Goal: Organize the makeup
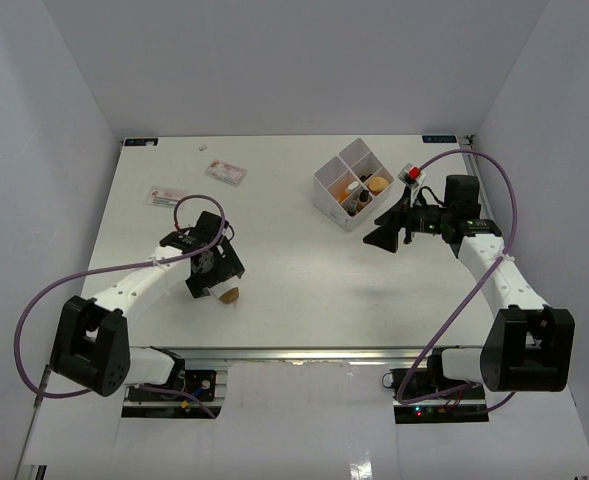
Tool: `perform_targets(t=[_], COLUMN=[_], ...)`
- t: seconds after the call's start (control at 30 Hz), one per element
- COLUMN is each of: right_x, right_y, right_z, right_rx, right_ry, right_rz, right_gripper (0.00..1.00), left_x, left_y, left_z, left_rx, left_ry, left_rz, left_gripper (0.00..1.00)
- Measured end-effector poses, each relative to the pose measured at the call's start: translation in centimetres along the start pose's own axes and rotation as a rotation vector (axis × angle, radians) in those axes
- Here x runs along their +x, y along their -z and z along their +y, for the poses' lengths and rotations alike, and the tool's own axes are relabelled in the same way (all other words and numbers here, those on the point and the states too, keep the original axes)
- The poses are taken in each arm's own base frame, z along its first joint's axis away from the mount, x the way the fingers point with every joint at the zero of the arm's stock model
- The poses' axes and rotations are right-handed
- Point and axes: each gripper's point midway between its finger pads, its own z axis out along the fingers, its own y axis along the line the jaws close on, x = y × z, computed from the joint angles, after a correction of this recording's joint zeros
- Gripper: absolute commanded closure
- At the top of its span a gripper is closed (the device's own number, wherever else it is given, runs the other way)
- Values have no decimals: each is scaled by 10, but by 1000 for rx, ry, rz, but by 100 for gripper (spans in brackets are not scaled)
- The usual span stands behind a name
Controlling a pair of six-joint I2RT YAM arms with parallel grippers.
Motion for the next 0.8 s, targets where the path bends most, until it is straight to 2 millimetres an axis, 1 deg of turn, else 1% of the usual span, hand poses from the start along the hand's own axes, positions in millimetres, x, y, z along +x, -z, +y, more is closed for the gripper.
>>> perform_targets(t=[0.1, 0.23, 0.4, 0.5, 0.57, 0.67, 0.73, 0.8], right_x=[-4, -6, -6, -2, -1, -2, -2, -2], right_y=[2, 4, 6, 6, 6, 6, 7, 7], right_z=[4, 6, 5, 6, 7, 7, 7, 7], right_rx=[-7, -4, -1, -5, -9, -14, -15, -13], right_ry=[15, 30, 32, 24, 22, 26, 26, 26], right_rz=[-10, -18, -20, -19, -19, -21, -21, -22], right_gripper=[10, 10, 10, 10, 10, 10, 10, 10], left_x=[0, 1, 6, 6, 2, -6, -7, -6], left_y=[-5, -16, -33, -38, -39, -41, -43, -45], left_z=[7, 11, 14, 15, 11, 3, 1, 1], left_rx=[-37, -82, -120, -129, -123, -103, -96, -96], left_ry=[27, 35, 46, 47, 46, 43, 39, 31], left_rz=[19, 54, 109, 120, 119, 105, 104, 110], left_gripper=[4, 4, 6, 7, 10, 19, 24, 25])
